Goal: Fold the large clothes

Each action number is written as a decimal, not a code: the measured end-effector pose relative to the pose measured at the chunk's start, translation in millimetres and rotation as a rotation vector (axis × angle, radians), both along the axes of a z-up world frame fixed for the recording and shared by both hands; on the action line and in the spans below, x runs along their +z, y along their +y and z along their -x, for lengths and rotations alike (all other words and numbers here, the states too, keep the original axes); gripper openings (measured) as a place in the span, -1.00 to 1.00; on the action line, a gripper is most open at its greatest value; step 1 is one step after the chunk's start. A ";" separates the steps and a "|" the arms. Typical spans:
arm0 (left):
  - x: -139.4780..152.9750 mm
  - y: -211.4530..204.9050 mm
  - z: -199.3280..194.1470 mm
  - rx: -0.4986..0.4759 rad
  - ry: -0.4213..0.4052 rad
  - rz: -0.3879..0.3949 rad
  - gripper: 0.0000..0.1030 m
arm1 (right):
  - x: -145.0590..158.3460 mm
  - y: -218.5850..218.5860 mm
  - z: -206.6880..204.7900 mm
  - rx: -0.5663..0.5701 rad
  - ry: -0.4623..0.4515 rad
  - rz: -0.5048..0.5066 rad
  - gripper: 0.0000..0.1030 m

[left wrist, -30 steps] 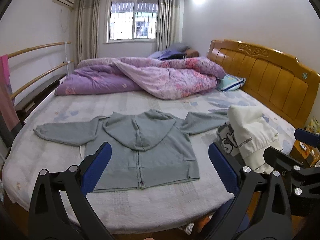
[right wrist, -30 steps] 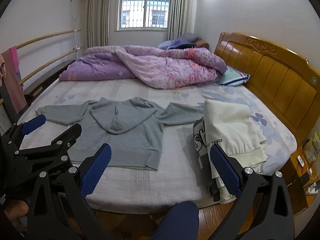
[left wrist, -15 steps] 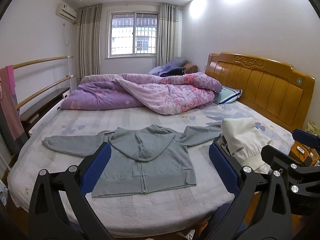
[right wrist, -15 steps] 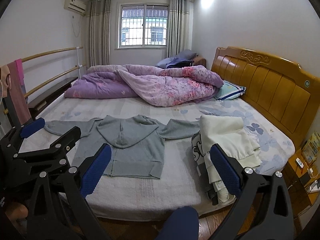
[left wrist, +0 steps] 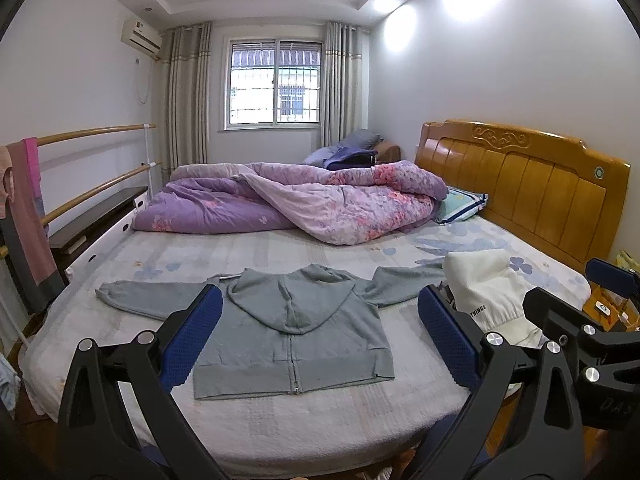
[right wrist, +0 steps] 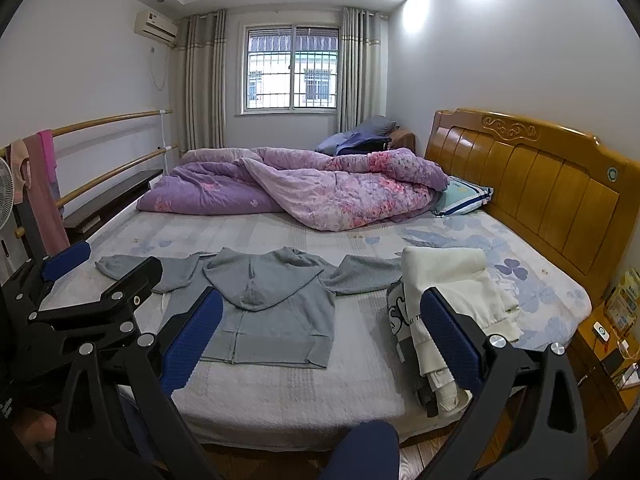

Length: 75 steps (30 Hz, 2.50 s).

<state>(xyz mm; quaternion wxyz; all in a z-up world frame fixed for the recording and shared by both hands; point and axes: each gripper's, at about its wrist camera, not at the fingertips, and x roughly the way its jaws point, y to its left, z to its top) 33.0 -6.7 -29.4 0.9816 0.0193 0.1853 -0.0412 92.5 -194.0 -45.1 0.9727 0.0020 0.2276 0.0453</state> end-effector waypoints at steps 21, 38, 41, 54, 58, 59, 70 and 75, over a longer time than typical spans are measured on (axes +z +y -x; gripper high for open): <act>6.8 2.1 2.0 0.014 -0.021 -0.005 0.91 | 2.7 -0.6 8.9 -0.004 -0.032 -0.004 0.85; 10.2 -1.8 -1.0 0.020 -0.031 -0.003 0.91 | 4.5 -1.8 8.4 -0.011 -0.039 -0.002 0.85; 10.5 -3.0 -1.4 0.021 -0.031 -0.004 0.91 | 4.9 -1.5 8.3 -0.011 -0.037 -0.003 0.85; 8.0 -4.5 -3.2 0.019 -0.036 0.007 0.91 | 3.8 -1.7 4.9 -0.011 -0.041 -0.003 0.85; 7.9 -4.7 -2.3 0.020 -0.039 0.007 0.91 | 4.7 -0.8 3.3 -0.013 -0.039 -0.006 0.85; 7.9 -4.6 -2.1 0.020 -0.040 0.005 0.91 | 4.5 -1.7 3.2 -0.012 -0.037 -0.007 0.85; 6.0 -6.6 -8.3 0.022 -0.036 -0.003 0.91 | 4.2 -1.5 2.8 -0.017 -0.029 -0.010 0.85; 6.0 -6.3 -8.6 0.021 -0.036 -0.002 0.91 | 4.1 -1.5 3.1 -0.016 -0.030 -0.009 0.85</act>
